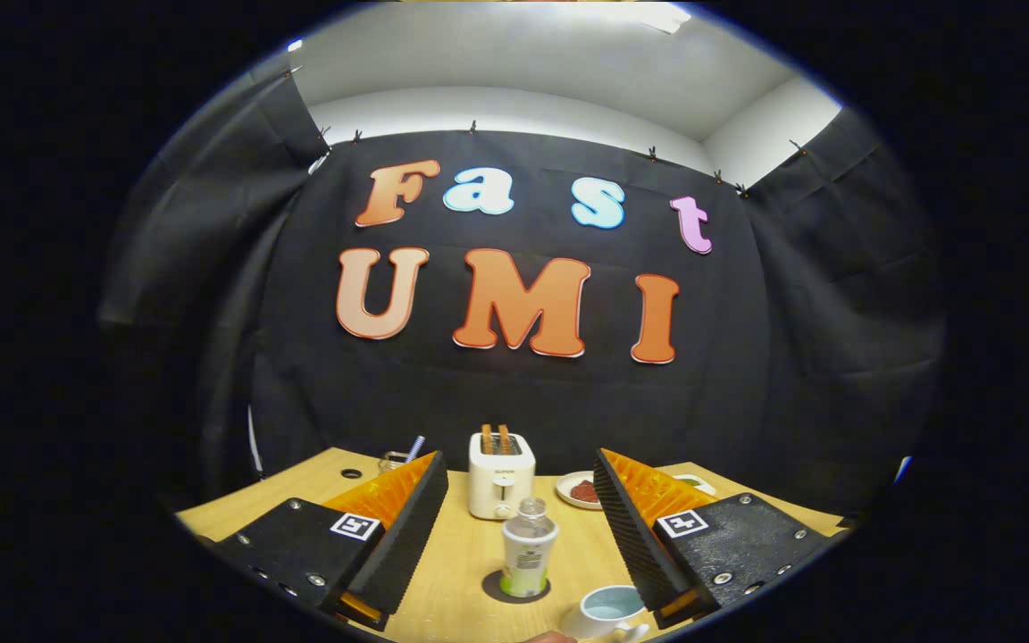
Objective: Take the bottle from table, then pour the juice into the cup, finally place the bottle on the coaster
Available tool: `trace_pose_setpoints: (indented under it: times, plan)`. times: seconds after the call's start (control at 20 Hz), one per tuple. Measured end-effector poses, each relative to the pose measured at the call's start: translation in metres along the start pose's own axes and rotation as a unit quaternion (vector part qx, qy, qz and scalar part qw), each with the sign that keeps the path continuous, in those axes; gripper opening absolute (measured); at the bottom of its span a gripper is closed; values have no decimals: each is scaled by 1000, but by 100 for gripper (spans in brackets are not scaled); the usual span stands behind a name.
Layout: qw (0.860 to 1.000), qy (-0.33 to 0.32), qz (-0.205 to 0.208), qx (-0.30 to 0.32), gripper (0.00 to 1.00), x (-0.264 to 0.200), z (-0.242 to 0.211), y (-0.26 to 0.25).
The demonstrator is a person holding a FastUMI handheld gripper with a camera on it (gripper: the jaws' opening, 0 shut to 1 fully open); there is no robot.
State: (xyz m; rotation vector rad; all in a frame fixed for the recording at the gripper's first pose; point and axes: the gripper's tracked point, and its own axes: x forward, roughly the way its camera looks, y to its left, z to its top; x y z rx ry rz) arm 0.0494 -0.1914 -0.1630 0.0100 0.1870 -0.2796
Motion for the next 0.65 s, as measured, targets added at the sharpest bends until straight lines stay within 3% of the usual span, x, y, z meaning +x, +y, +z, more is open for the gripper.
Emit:
trace_pose_setpoints:
  times: [0.3,0.5,0.65]
  plan:
    - [998,8,56,27,97,-33,27,40]
    - [998,-5,57,12,97,-54,50,50]
    - [996,-24,80,22,97,-61,59,71]
